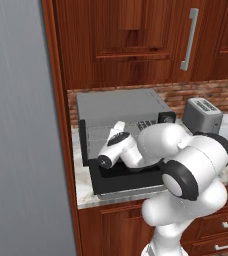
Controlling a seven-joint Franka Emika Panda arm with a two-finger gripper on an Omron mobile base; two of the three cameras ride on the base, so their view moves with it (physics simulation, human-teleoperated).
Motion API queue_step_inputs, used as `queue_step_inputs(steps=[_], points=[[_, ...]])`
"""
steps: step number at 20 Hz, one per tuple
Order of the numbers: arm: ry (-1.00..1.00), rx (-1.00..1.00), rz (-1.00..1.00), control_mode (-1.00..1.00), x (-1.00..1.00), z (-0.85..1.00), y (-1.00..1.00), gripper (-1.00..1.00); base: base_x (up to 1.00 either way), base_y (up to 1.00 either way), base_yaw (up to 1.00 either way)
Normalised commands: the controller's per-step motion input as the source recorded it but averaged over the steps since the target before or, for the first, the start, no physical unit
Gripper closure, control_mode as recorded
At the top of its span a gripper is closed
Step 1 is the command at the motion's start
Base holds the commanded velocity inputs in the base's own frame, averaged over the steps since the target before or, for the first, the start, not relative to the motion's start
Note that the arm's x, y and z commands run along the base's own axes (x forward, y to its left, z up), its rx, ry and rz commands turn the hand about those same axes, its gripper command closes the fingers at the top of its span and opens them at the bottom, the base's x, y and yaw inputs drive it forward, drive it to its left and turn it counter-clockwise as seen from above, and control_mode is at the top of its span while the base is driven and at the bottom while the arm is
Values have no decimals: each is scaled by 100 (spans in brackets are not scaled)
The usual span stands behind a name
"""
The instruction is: Pick up the bagel from the plate, place it on the toaster oven rack, close the door, and set the timer.
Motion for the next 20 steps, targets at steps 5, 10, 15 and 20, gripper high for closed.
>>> queue_step_inputs(steps=[5,10,15,20], points=[[3,17,0,-100,-13,-32,0,-100,0,0,0],[0,33,0,-100,-17,-35,-5,-100,0,0,0],[-5,27,0,-100,0,-34,-1,-100,0,0,0],[-7,17,0,-100,0,-23,0,-100,0,0,0]])
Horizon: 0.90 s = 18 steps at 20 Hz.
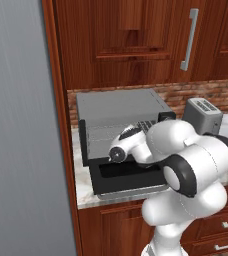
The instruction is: Pick up the bagel from the plate, place it on the toaster oven rack, close the door, and set the timer.
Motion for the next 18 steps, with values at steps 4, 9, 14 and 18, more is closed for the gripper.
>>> queue_step_inputs(steps=[4,9,14,18], points=[[-13,5,0,-100,0,-16,0,-100,0,0,0],[-11,0,0,-100,1,-8,0,-100,0,0,0],[0,0,0,-100,19,-3,0,-100,0,0,0],[2,2,0,-100,29,-10,0,-100,0,0,0]])
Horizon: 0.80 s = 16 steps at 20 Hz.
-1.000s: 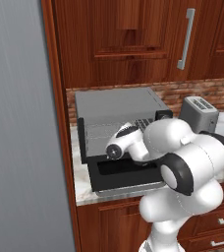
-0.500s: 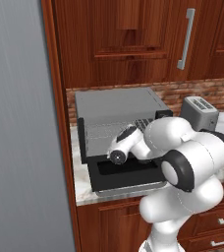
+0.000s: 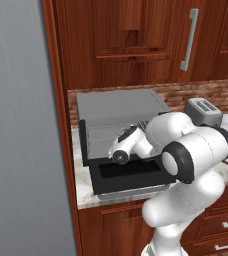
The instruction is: Pick up the bagel from the plate, place it on the toaster oven rack, close the door, and set the timer.
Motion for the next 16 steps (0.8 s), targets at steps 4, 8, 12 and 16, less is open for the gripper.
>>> queue_step_inputs(steps=[4,8,12,16], points=[[4,1,0,-100,21,-18,8,100,0,0,0],[6,0,0,-100,4,-24,11,100,0,0,0],[11,2,0,-100,-21,-14,0,100,0,0,0],[29,6,0,-100,-29,-2,0,100,0,0,0]])
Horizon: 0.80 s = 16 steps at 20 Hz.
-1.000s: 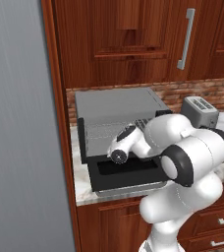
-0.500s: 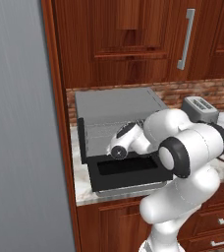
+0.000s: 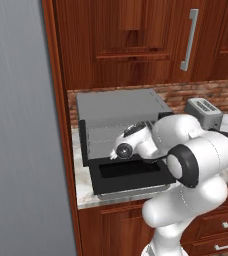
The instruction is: Pick up the bagel from the plate, place it on the toaster oven rack, close the door, and set the timer.
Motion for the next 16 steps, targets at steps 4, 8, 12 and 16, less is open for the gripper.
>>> queue_step_inputs(steps=[4,8,12,16], points=[[51,8,-1,-100,-23,0,0,100,0,0,0],[55,6,-1,-100,-40,-3,0,100,0,0,0],[52,2,-1,-100,-70,-29,0,100,0,0,0],[48,0,-2,-100,-98,-46,0,100,0,0,0]])
